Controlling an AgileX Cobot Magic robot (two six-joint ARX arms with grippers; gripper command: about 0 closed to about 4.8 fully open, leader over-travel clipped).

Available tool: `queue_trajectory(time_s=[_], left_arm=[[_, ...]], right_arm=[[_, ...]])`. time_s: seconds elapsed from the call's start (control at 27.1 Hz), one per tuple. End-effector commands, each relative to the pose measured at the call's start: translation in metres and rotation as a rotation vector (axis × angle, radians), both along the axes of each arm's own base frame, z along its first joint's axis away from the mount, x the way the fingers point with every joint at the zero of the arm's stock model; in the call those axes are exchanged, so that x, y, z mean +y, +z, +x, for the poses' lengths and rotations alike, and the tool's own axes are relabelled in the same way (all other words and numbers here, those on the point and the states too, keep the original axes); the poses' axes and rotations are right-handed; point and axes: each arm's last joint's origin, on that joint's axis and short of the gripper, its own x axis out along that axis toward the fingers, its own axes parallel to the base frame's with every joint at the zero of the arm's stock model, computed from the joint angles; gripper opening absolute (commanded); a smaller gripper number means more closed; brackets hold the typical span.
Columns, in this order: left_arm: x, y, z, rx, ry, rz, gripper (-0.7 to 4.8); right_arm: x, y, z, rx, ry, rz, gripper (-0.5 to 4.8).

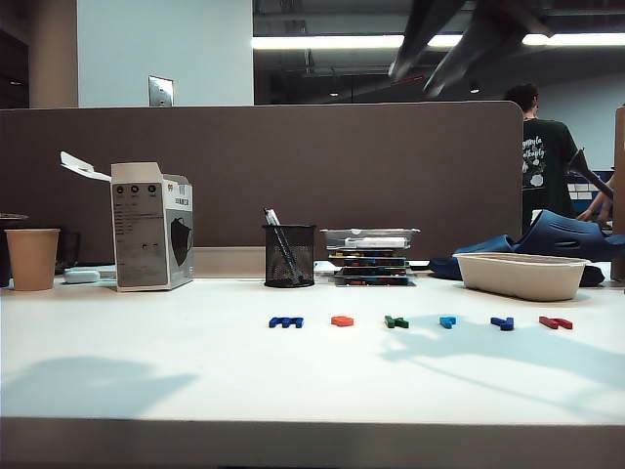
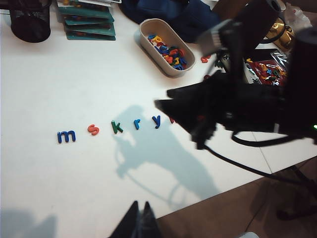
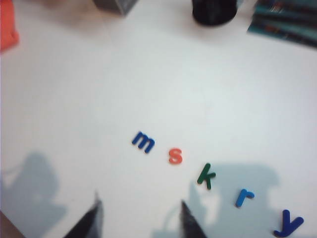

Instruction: Select the appropriate letters from the row of letter magnets placed on the table to arrange into the word "sky".

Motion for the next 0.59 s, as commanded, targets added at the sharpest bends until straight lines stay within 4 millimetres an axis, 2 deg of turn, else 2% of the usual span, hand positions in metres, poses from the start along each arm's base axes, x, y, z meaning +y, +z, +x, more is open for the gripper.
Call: queue_trajectory(time_s=[0.04, 0.26, 0.3, 0.37, 0.44, 0.59], left_arm=[[0.001, 0.002, 0.0, -0.008, 0.004, -0.015, -0.05], [0.001, 0.002, 0.0, -0.008, 0.004, -0.015, -0.05], [0.001, 0.002, 0.0, -0.008, 0.004, -0.014, -0.05], [0.001, 0.002, 0.0, -0.008, 0.004, -0.015, -0.05], [0.001, 0.002, 0.0, -0.008, 0.004, -0.015, -0.05], [0.001, 0.002, 0.0, -0.008, 0.004, -0.015, -0.05]], right_arm=[[0.019, -0.009, 0.022, 0.014, 0.052, -0.041, 2.38], [0.043, -0.038, 0.06, 0.087, 0.097, -0.108, 2.44], [0.049, -0.049, 0.066, 0.107, 0.111, -0.13, 2.44], [0.054, -0.061, 0.073, 0.135, 0.107, -0.155, 2.44], [0.062, -0.086, 0.08, 0.192, 0.113, -0.192, 2.44], [0.071, -0.106, 0.084, 0.2, 0.127, -0.268, 2.44]])
